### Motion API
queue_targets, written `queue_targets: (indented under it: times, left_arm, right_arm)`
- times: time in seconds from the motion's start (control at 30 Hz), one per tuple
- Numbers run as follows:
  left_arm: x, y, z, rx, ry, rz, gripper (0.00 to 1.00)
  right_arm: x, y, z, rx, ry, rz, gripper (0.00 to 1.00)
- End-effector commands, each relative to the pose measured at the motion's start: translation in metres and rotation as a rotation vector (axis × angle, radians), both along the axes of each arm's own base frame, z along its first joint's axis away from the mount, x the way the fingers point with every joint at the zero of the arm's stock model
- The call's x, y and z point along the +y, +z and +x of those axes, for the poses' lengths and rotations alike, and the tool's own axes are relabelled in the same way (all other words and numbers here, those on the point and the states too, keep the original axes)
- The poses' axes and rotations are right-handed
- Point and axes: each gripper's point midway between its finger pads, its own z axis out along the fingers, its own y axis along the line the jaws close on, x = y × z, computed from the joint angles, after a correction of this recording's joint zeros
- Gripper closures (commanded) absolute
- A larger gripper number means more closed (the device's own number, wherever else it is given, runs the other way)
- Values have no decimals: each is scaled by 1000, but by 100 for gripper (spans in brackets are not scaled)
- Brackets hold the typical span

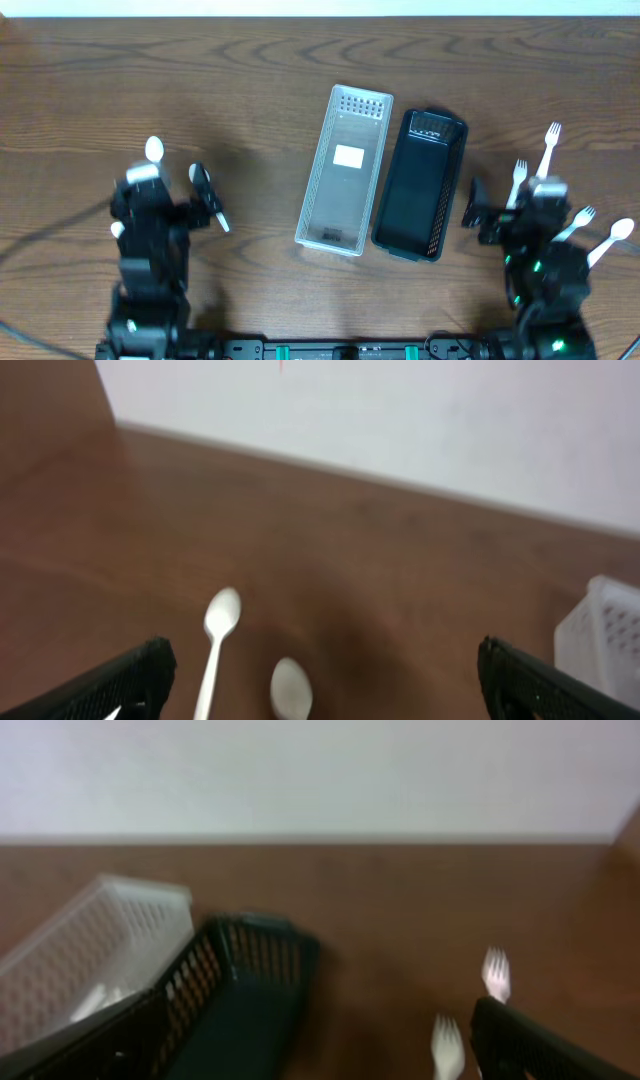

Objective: Pack container
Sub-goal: 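Raise both arms and lower the right gripper onto a white fork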

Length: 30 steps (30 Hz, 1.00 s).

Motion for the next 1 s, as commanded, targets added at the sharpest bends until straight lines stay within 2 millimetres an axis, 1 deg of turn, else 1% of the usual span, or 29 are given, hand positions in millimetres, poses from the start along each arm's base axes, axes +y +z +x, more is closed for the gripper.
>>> queue_targets:
  times: [0.0, 0.13, 0.2, 0.27, 0.33, 0.37, 0.4, 0.43, 0.47, 0.5, 0.53, 0.63, 0.7, 0.73, 0.77, 0.87, 0.97]
  left_arm:
    - [1, 24, 21, 90, 12, -3, 2]
    - [0, 22, 33, 324, 14, 12, 2]
    - [0, 19, 35, 427, 14, 19, 2]
    - [-2, 17, 39, 484, 11, 19, 2]
    - [-4, 11, 42, 517, 1, 15, 2]
    - [-5, 9, 43, 523, -4, 11, 2]
    - [-5, 8, 43, 529, -5, 11, 2]
    - [-5, 7, 43, 533, -7, 10, 2]
    - [-5, 6, 43, 536, -6, 11, 2]
    - [-5, 6, 43, 536, -6, 11, 2]
    - [-5, 6, 43, 536, -6, 11, 2]
    - [-5, 6, 43, 537, -6, 11, 2]
    - [-5, 6, 43, 538, -6, 11, 2]
    - [-5, 6, 43, 538, -6, 11, 2]
    - [-5, 5, 43, 539, -6, 11, 2]
    - [-5, 5, 42, 542, -6, 11, 2]
    - [-5, 5, 42, 544, -6, 11, 2]
  right_arm:
    - [-3, 20, 22, 141, 4, -35, 1]
    - [-6, 25, 41, 372, 24, -98, 1]
    - [-3, 26, 51, 444, 22, -69, 1]
    - [-1, 21, 56, 508, 28, -58, 1]
    - [-7, 11, 64, 540, -1, -71, 1]
    - [-12, 4, 68, 561, -30, -66, 1]
    - [-21, -5, 71, 589, -87, -44, 15]
    - [-30, -16, 74, 620, -147, -15, 32]
    - [-39, -30, 77, 659, -193, 12, 41]
    - [-44, -41, 80, 690, -216, 31, 45]
    - [-49, -53, 82, 726, -239, 47, 51]
    - [-57, -86, 90, 813, -257, 61, 66]
    - [-58, -106, 93, 864, -258, 59, 71]
    - [-57, -117, 94, 891, -256, 57, 76]
    - [-54, -127, 95, 918, -247, 60, 78]
    - [-41, -153, 97, 987, -187, 81, 76]
    - [-25, -172, 97, 1040, -119, 106, 75]
